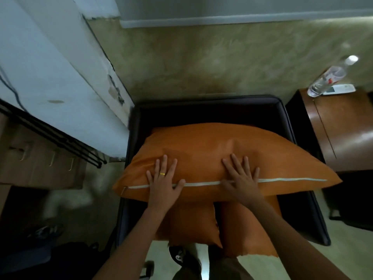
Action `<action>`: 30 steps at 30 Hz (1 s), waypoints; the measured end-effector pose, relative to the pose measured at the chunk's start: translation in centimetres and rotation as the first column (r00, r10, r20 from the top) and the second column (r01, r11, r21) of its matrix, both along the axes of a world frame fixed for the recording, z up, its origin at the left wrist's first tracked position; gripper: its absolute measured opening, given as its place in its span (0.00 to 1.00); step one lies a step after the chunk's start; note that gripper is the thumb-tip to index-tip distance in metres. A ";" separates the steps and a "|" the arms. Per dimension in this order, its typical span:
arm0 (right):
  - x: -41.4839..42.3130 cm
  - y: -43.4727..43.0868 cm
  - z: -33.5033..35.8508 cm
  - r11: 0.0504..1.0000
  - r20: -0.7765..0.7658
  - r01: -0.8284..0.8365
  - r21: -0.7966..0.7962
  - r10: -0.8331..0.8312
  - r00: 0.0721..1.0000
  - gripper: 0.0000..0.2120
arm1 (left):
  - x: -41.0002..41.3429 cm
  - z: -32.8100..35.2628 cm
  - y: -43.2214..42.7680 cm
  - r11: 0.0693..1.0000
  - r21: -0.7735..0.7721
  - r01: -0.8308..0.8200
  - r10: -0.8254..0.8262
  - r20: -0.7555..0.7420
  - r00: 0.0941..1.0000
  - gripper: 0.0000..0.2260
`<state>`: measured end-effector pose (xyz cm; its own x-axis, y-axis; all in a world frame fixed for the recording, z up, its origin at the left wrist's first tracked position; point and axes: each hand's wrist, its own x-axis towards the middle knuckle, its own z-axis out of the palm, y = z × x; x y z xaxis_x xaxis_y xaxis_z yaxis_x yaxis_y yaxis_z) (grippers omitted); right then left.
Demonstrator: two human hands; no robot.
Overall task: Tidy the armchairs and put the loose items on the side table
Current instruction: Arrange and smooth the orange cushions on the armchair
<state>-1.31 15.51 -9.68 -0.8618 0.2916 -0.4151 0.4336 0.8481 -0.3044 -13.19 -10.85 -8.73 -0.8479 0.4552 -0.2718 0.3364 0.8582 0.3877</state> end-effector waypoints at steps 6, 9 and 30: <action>-6.2 4.6 -1.8 0.998 -0.086 -0.055 -0.044 0.051 0.995 0.34 | -6.4 -0.7 3.1 0.997 0.047 -0.062 0.061 0.018 0.998 0.33; -9.8 6.9 -2.6 0.996 -0.113 -0.057 -0.074 0.048 0.992 0.34 | -9.6 -1.6 5.2 0.998 0.016 -0.067 0.067 -0.022 0.997 0.33; -29.1 12.8 -11.8 0.998 -0.157 -0.052 0.043 0.058 0.986 0.30 | -30.3 -13.2 12.8 0.988 -0.132 0.079 -0.082 -0.016 0.996 0.23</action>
<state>-30.44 28.28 -21.50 -0.9309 0.2550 -0.2616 0.3349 0.8818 -0.3321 -43.48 1.93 -21.98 -0.8161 0.4840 -0.3158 0.4138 0.8708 0.2653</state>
